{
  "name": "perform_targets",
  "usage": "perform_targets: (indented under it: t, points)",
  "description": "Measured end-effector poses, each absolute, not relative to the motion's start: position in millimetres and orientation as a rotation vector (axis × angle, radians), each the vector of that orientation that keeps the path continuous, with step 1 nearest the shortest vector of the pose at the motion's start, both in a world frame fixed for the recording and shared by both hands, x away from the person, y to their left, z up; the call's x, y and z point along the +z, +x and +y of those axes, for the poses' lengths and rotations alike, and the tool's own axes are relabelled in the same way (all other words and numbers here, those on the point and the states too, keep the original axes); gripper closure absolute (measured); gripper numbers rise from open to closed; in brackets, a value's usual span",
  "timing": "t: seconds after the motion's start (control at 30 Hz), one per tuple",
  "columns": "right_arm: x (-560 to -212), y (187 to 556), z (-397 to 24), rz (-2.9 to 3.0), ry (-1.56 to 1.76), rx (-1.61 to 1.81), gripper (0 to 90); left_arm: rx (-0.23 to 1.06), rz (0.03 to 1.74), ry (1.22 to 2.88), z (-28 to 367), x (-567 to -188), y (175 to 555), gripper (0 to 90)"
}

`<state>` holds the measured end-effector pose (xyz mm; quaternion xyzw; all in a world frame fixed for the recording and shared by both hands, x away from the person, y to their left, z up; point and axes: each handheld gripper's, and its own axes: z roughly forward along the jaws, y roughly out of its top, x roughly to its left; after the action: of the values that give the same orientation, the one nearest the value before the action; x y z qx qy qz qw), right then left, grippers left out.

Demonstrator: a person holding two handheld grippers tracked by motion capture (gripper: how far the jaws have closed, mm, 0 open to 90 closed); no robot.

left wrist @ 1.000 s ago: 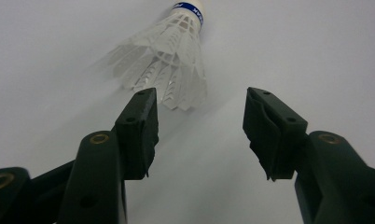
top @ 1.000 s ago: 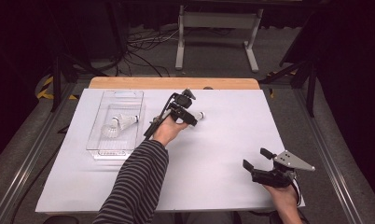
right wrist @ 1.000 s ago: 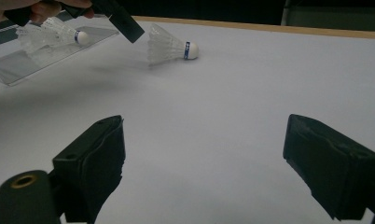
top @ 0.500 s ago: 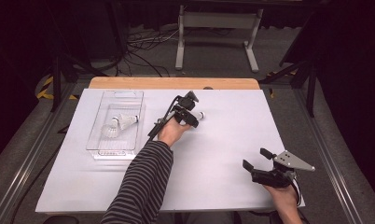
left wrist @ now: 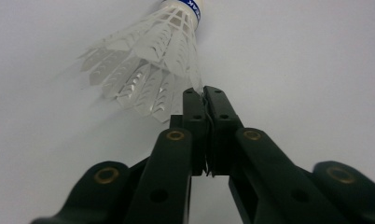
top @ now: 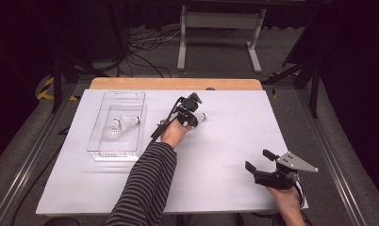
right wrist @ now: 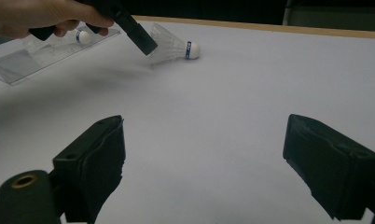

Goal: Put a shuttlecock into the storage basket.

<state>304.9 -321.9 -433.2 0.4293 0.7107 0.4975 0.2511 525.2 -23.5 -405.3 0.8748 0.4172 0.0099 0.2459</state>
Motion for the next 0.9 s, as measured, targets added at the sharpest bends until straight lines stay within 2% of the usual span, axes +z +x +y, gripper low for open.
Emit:
perform_targets:
  t: [0.9]
  points:
    - [-433.2, 305.1, -321.0, 1.937, 1.165, 1.350, 13.5, 0.048, 1.113, 2.392, -15.3, -391.6, 517.5, 90.0]
